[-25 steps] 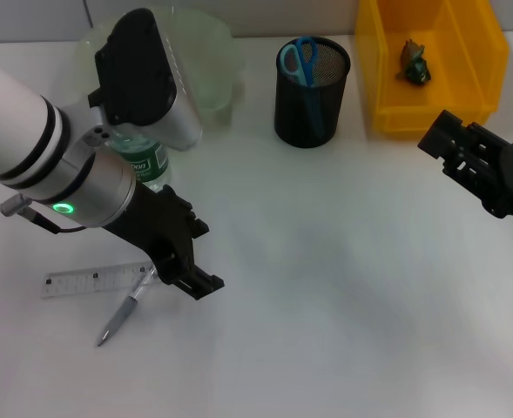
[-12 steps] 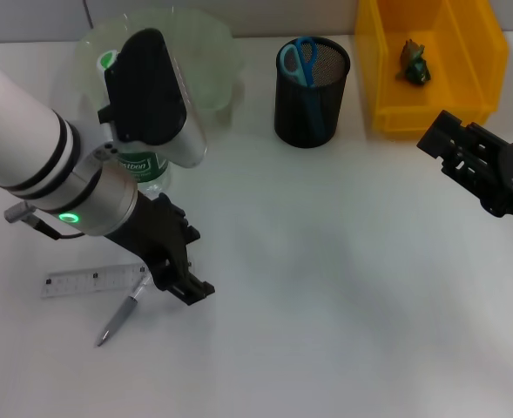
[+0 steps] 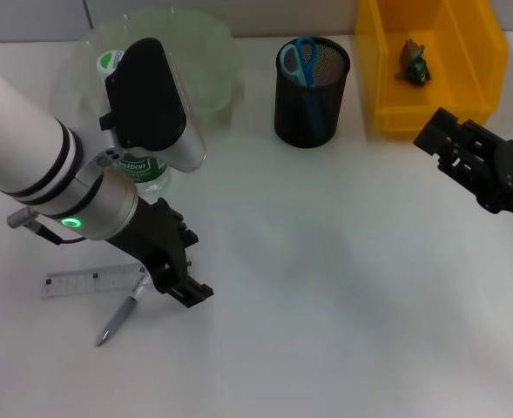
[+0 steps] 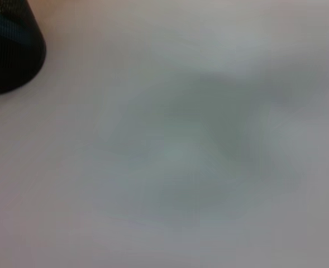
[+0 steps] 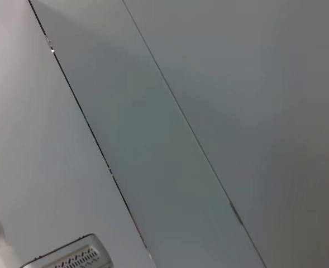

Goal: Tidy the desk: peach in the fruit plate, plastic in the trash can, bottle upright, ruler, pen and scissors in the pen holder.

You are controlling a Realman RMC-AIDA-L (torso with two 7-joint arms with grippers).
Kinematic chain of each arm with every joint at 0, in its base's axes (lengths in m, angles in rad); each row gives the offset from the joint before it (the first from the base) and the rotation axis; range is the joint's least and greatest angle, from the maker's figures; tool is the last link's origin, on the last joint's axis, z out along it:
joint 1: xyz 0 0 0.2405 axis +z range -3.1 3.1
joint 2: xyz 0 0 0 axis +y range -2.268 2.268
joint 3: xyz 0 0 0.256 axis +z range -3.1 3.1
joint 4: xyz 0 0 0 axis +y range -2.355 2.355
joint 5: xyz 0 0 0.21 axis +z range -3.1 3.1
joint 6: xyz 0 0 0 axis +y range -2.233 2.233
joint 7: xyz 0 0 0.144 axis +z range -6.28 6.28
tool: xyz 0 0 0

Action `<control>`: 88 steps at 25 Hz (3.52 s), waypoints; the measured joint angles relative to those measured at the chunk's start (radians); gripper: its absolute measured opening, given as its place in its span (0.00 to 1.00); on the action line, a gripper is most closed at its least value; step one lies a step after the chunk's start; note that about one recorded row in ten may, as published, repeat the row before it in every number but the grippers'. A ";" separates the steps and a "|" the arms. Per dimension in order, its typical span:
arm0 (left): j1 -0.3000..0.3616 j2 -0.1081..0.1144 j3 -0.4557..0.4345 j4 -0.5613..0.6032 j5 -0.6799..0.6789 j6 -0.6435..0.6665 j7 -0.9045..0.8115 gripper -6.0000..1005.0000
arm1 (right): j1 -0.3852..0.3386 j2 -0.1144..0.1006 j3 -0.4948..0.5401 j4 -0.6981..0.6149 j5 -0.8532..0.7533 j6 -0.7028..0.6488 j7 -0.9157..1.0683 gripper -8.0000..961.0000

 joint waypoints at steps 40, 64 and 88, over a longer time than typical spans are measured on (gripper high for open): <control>-0.021 0.000 0.027 -0.070 0.037 -0.040 -0.002 0.68 | 0.006 0.000 0.000 0.029 -0.001 0.003 0.000 0.56; -0.037 0.000 0.052 -0.094 0.060 -0.055 -0.005 0.66 | 0.011 0.000 0.000 0.031 -0.001 0.001 0.005 0.56; -0.042 0.000 0.052 -0.102 0.063 -0.059 -0.012 0.47 | 0.015 0.000 0.000 0.032 -0.001 0.001 0.004 0.57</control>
